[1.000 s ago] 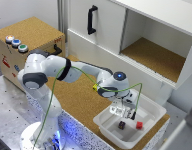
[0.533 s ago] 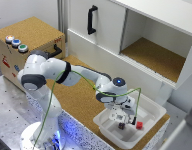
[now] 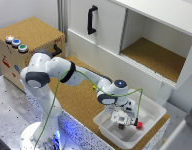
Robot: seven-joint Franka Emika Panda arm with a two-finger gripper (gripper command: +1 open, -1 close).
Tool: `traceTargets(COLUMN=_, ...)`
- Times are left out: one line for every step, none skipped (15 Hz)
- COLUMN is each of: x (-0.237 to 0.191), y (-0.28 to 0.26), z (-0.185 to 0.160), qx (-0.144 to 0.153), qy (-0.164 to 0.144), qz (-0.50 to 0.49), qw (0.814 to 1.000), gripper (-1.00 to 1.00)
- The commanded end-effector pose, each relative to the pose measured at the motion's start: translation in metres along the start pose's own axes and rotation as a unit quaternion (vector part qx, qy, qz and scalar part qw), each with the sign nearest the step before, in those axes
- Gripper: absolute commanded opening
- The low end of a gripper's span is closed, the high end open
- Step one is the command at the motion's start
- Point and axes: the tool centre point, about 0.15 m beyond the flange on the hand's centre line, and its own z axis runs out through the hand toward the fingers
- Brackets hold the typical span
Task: Grasp the purple block
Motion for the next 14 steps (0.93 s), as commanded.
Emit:
traceTargets(x=0.003, y=0.017, z=0.027, qx=0.017, qy=-0.018, qz=0.025, qw=0.999, gripper=-1.00)
traceTargets(x=0.002, y=0.017, z=0.024, qx=0.014, qy=-0.015, qz=0.029, qw=0.999, gripper=-1.00)
traceTargets(x=0.002, y=0.017, z=0.020, qx=0.013, qy=-0.012, qz=0.036, qw=0.999, gripper=-1.00)
traceTargets(x=0.002, y=0.016, z=0.016, qx=0.011, qy=-0.008, qz=0.043, qw=0.999, gripper=-1.00)
traceTargets(x=0.002, y=0.015, z=0.012, qx=0.009, qy=-0.005, qz=0.050, qw=0.999, gripper=-1.00)
traceTargets(x=0.002, y=0.012, z=0.007, qx=0.009, qy=-0.004, qz=0.053, qw=0.999, gripper=-1.00)
traceTargets(x=0.002, y=0.010, z=0.002, qx=0.007, qy=-0.005, qz=0.059, qw=0.998, gripper=-1.00)
traceTargets(x=0.000, y=0.007, z=-0.004, qx=0.002, qy=-0.003, qz=0.065, qw=0.998, gripper=-1.00)
traceTargets(x=-0.001, y=0.005, z=-0.009, qx=0.001, qy=-0.001, qz=0.072, qw=0.997, gripper=-1.00)
traceTargets(x=-0.002, y=0.004, z=-0.014, qx=-0.007, qy=-0.001, qz=0.082, qw=0.997, gripper=-1.00)
traceTargets(x=-0.003, y=0.004, z=-0.023, qx=-0.011, qy=0.006, qz=0.100, qw=0.995, gripper=-1.00)
traceTargets(x=-0.002, y=0.006, z=-0.035, qx=-0.017, qy=0.012, qz=0.117, qw=0.993, gripper=-1.00)
traceTargets(x=0.000, y=0.005, z=-0.052, qx=-0.030, qy=0.031, qz=0.131, qw=0.990, gripper=-1.00)
traceTargets(x=0.003, y=0.004, z=-0.074, qx=-0.049, qy=0.052, qz=0.150, qw=0.986, gripper=-1.00)
